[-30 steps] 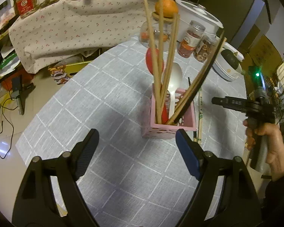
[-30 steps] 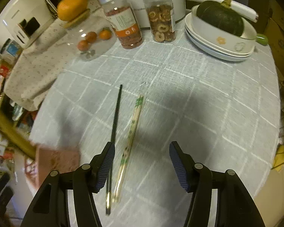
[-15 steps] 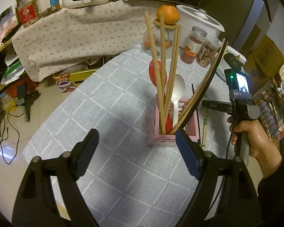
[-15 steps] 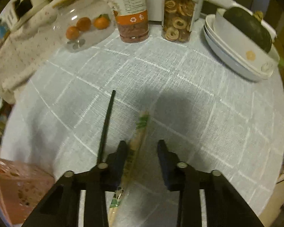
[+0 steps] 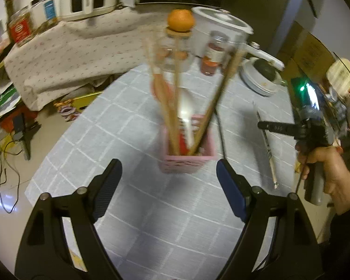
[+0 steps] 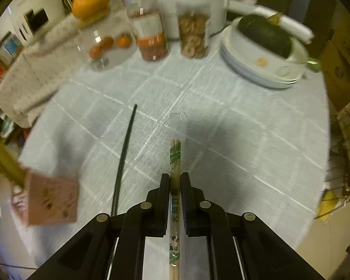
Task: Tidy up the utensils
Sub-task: 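Grasp the plastic-wrapped chopstick on the table with the right gripper, then grasp the remaining black chopstick with the left gripper while the right gripper holds the wrapped chopstick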
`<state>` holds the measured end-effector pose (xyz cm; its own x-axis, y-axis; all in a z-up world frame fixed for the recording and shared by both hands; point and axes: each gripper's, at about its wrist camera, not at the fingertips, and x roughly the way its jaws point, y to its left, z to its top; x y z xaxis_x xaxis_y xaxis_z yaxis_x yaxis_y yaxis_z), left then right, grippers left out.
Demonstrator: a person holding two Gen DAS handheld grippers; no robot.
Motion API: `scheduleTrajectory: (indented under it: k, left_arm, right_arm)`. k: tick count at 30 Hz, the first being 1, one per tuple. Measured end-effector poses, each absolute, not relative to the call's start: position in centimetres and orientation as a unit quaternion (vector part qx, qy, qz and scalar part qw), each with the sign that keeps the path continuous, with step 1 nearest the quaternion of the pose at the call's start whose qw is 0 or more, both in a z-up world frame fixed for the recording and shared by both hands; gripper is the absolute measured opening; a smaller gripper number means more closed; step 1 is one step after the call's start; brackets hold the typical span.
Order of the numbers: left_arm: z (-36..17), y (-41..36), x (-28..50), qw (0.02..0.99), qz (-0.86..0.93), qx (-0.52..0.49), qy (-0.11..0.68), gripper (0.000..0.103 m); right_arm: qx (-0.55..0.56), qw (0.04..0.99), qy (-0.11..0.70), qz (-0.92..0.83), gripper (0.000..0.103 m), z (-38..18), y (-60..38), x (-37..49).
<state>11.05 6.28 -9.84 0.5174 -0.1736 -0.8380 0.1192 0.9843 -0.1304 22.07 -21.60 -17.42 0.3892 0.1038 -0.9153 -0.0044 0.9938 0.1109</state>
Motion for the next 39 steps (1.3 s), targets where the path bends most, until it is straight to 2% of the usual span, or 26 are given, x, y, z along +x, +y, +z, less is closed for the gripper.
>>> scheduleTrajectory:
  k: [4,9,16,19,21,23,34,37,39]
  left_arm:
    - [-9.1,2.9,9.6,0.870,-0.122,-0.015,0.477,0.083]
    - [-9.2,-2.7,8.9,0.867,-0.154,0.027,0.472,0.083]
    - [-11.8,-10.3,12.5,0.853,-0.162,0.077,0.491,0.083]
    - [-13.9,-12.2,15.7,0.846,-0.138,0.095,0.506,0.072]
    - [-15.5,-12.9,18.0,0.843,-0.115,0.102,0.515,0.051]
    - [-17.5,-12.9,20.8,0.836,-0.093,0.100,0.532,0.041]
    - [-23.7,-12.2,27.7,0.814,-0.018,0.092,0.573,0.036]
    - [-24.0,-11.8,28.0,0.810,-0.029,0.063,0.582,0.028]
    - [-24.1,-11.6,28.0,0.807,-0.042,0.049,0.587,0.015]
  right_arm:
    - [0.057,0.839,0.540,0.028,0.009,-15.3,-23.2,19.3]
    - [0.084,0.835,0.542,0.027,0.009,-15.6,-25.4,17.3]
    - [0.115,0.828,0.547,0.035,0.010,-16.4,-29.0,16.3]
    - [0.113,0.829,0.546,0.039,0.010,-16.7,-29.8,16.4]
    - [0.115,0.830,0.544,0.043,0.010,-16.9,-30.4,16.7]
    - [0.113,0.832,0.541,0.048,0.010,-17.2,-30.7,17.0]
    - [0.110,0.832,0.542,0.053,0.010,-18.0,-31.9,17.4]
    - [0.115,0.831,0.541,0.050,0.010,-18.2,-32.4,17.5]
    - [0.118,0.831,0.542,0.047,0.010,-18.3,-32.6,17.4]
